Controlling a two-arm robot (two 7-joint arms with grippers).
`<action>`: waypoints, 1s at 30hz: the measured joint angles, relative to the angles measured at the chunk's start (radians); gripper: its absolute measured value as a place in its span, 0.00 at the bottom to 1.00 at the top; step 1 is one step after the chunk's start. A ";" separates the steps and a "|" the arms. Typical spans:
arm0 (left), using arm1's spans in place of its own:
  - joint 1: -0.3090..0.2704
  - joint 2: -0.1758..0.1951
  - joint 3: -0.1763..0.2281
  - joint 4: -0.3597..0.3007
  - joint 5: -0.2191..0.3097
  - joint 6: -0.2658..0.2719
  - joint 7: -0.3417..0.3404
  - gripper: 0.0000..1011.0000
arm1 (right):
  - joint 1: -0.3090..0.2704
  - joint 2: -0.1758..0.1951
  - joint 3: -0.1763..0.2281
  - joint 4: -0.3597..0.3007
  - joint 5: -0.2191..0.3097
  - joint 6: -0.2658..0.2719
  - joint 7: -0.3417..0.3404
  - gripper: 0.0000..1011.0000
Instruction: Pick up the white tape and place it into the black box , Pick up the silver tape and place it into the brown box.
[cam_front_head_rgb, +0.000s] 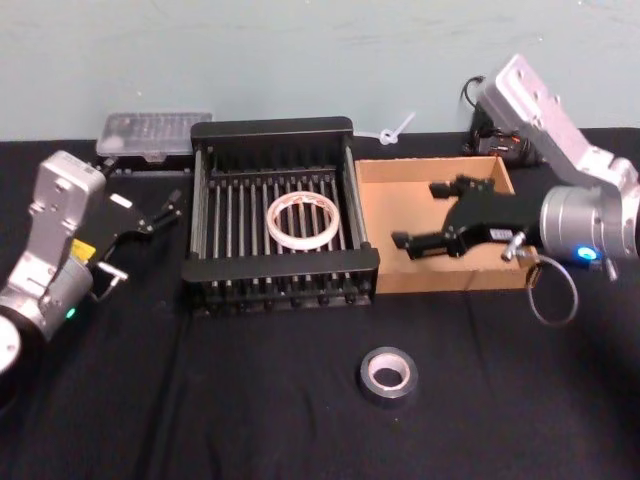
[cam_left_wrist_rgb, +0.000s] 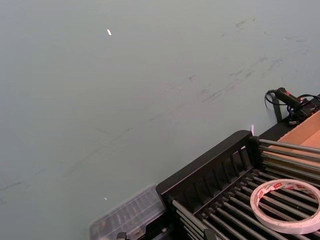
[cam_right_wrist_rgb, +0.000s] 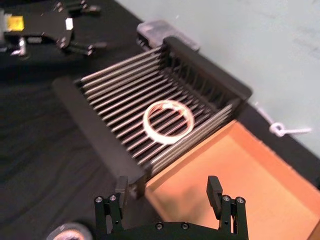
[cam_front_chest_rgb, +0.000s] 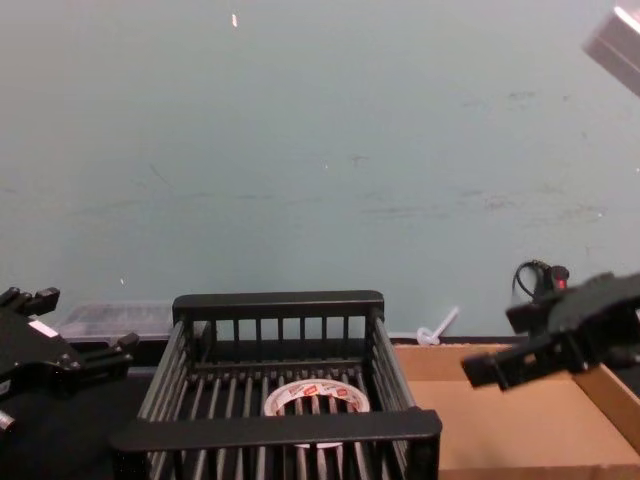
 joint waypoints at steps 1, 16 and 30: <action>0.000 0.000 0.000 0.000 0.000 0.000 0.000 0.99 | -0.005 0.005 -0.002 -0.006 0.003 0.003 0.001 0.99; 0.000 0.000 0.000 0.000 0.000 0.000 0.000 0.99 | -0.057 0.063 -0.081 -0.050 0.031 0.043 0.024 0.99; 0.000 0.000 0.000 0.000 0.000 0.000 0.000 0.99 | -0.047 0.077 -0.160 -0.041 -0.003 0.048 0.042 0.99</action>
